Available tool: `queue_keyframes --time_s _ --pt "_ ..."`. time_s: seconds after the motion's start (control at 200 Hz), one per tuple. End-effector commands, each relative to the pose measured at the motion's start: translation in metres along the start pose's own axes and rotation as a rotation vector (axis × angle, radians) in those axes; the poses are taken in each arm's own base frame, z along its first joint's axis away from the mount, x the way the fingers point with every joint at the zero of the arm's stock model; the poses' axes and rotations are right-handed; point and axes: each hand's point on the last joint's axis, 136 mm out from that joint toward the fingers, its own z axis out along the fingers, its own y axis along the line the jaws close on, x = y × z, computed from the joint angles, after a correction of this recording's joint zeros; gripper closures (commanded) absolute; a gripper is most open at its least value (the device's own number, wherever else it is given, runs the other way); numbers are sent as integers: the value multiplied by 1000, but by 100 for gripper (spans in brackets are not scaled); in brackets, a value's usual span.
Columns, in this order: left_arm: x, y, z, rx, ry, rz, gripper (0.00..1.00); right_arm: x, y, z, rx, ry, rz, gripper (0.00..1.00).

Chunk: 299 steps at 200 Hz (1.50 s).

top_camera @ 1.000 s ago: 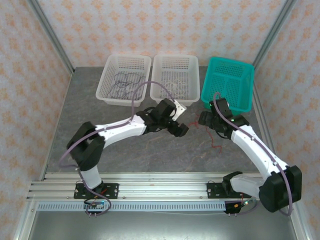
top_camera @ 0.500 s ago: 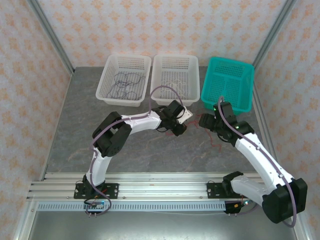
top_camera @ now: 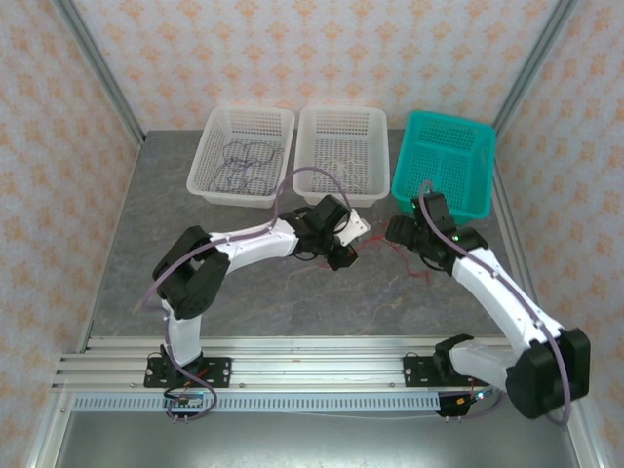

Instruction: Untangle the cables

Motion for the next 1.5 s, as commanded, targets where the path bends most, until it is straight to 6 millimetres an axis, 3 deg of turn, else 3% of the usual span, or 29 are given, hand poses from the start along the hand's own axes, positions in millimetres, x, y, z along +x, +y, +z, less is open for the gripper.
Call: queue_keyframes --time_s 0.0,0.17,0.315,0.44,0.5,0.581,0.781,0.846,0.896,0.986,1.151,1.326,1.491 --pt "24 -23 -4 27 63 53 100 -3 1 17 47 53 -43 21" --pt "33 -31 2 27 74 40 100 9 11 60 66 188 -73 22" --pt "38 -32 4 12 50 26 100 20 -10 92 225 261 -46 25" --pt "39 -32 1 -5 36 26 100 28 -28 100 341 290 6 29" --pt "40 -31 1 -12 32 25 100 37 -25 104 312 308 39 35" --pt "39 -29 1 -22 29 22 100 48 -20 108 275 322 83 35" --pt "35 -29 4 -21 16 15 100 65 -6 112 187 353 169 21" --pt "35 -28 5 -23 14 13 100 71 1 112 154 351 193 21" --pt "34 -27 5 -26 6 11 100 74 2 115 150 341 207 26" --pt "31 -28 5 -26 -3 6 100 74 -10 118 201 308 227 49" --pt "35 -17 -3 -101 -14 -23 100 35 -26 96 261 114 290 100" --pt "47 -4 -18 -183 -43 -71 100 -19 -66 38 316 -173 479 100" --pt "64 16 -29 -266 -57 -157 100 -37 -94 -5 331 -270 556 100"
